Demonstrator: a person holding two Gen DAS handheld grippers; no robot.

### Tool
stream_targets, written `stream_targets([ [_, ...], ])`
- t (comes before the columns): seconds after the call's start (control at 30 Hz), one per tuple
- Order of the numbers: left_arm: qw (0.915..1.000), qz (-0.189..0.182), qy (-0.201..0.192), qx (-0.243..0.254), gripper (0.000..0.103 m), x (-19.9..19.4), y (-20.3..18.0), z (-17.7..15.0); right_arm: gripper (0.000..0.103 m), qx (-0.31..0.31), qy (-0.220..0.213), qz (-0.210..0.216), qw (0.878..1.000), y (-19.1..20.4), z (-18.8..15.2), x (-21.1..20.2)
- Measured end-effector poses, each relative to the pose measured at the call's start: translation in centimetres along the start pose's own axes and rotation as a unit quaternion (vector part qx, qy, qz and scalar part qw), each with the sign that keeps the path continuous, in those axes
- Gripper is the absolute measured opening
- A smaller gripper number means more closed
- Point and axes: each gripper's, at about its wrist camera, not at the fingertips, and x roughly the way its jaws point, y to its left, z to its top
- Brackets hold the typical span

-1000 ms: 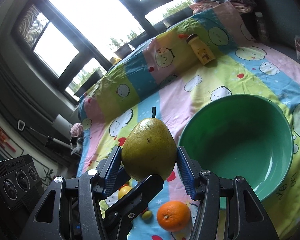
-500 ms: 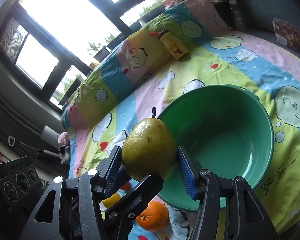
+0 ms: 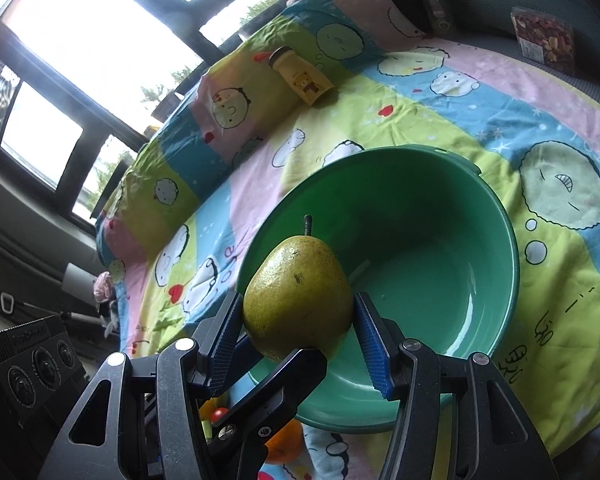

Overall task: Organize fruits
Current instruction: 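Lower the pear into the basin and open the right tool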

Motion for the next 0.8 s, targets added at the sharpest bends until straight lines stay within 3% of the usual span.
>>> stream_targets([
  [0.4,0.9998,0.006,0.017,-0.003,0.043,0.7,-0.1,-0.4,0.058,0.009,0.015,-0.019,1.0,-0.4,-0.1,0.7],
  [0.53,0.9996,0.02,0.019,0.007,0.041,0.7,-0.2,-0.6,0.058,0.015,0.026,-0.059,0.998,-0.7,-0.1,1.4],
  [0.63,0.9997,0.009,0.021,0.0,0.042,0.6,0.0,-0.7,0.058,0.02,0.025,-0.091,0.995,-1.2,-0.1,1.6],
  [0.8,1.0,0.008,0.002,-0.003,0.043,-0.9,0.0,-0.6,0.058,0.01,0.006,-0.064,0.998,-0.7,-0.1,0.6],
])
